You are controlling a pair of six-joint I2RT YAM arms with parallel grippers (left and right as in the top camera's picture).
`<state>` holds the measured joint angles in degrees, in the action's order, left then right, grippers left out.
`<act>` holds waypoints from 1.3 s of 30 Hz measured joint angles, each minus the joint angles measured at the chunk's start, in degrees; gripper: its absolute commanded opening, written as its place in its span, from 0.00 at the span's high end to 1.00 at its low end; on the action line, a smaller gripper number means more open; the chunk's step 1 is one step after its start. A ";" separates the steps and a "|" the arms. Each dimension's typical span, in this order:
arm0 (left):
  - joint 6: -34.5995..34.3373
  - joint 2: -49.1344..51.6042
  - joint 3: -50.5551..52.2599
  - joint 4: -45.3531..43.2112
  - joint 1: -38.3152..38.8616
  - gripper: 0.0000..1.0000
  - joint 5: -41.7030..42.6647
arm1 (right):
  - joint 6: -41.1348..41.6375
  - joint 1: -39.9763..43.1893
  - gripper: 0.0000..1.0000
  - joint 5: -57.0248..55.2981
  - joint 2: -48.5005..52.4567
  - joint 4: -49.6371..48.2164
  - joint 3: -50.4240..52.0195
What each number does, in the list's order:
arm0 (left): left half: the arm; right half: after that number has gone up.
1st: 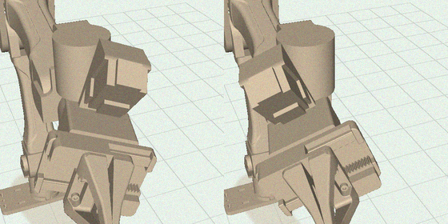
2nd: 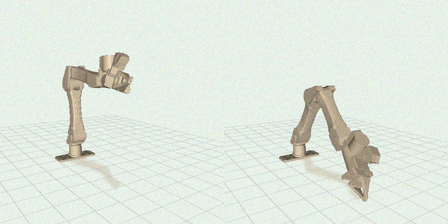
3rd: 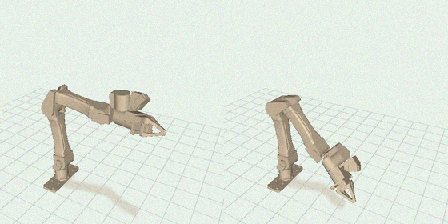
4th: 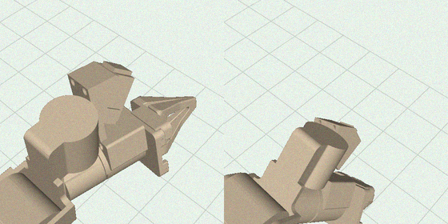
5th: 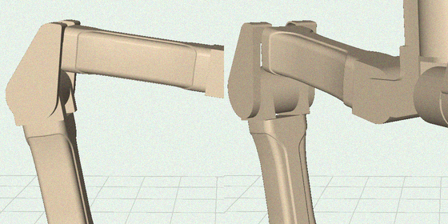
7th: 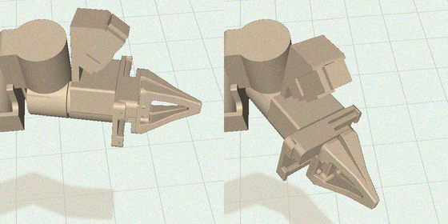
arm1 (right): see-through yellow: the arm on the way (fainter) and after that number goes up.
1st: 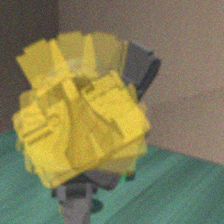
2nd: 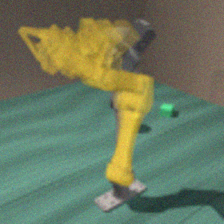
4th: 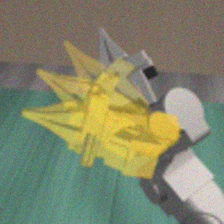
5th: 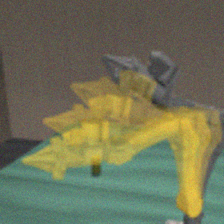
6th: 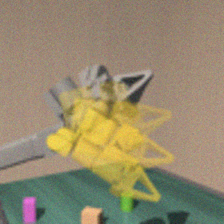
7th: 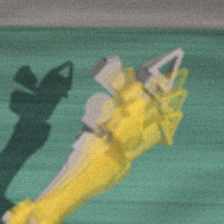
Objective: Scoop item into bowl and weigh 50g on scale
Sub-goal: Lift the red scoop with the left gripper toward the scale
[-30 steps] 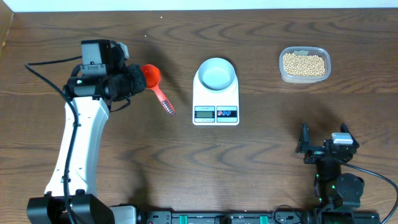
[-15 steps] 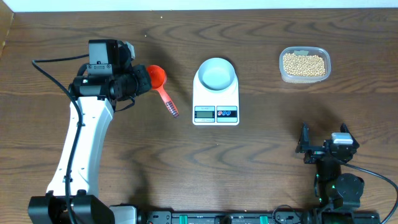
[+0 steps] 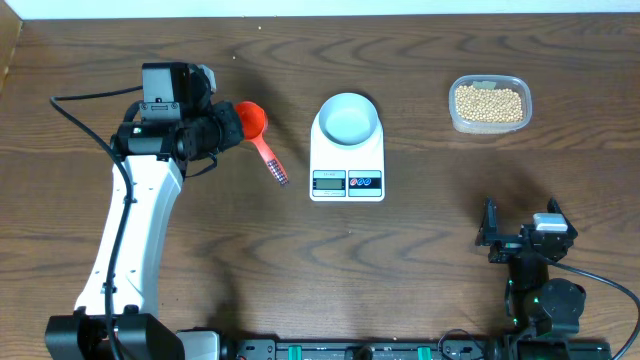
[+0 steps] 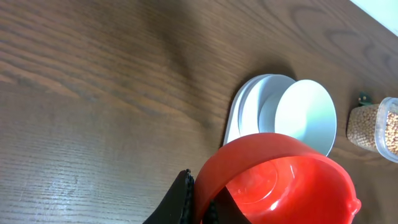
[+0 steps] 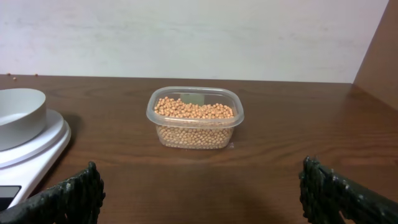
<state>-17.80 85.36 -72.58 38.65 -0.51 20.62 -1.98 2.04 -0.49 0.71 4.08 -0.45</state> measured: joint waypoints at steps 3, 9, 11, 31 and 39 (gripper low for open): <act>-0.02 0.00 0.00 -0.11 0.00 0.93 0.02 | 0.02 0.00 0.01 0.00 0.00 0.00 0.00; -1.33 0.00 0.00 -1.57 0.00 0.93 0.02 | 0.00 0.00 0.01 0.00 0.00 0.00 0.00; -2.45 0.00 0.00 -1.57 0.00 0.93 0.00 | 0.00 0.00 0.01 0.00 0.00 0.00 0.00; -24.59 0.00 0.00 -2.16 0.00 0.93 0.04 | 0.02 0.00 0.01 0.00 0.00 -0.07 0.00; -27.06 0.00 0.00 -2.54 0.00 0.93 0.02 | 2.05 0.00 0.01 4.70 0.00 -0.98 0.00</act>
<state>-44.86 85.36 -72.58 36.12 -0.51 20.64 0.08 2.04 4.21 0.71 3.09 -0.45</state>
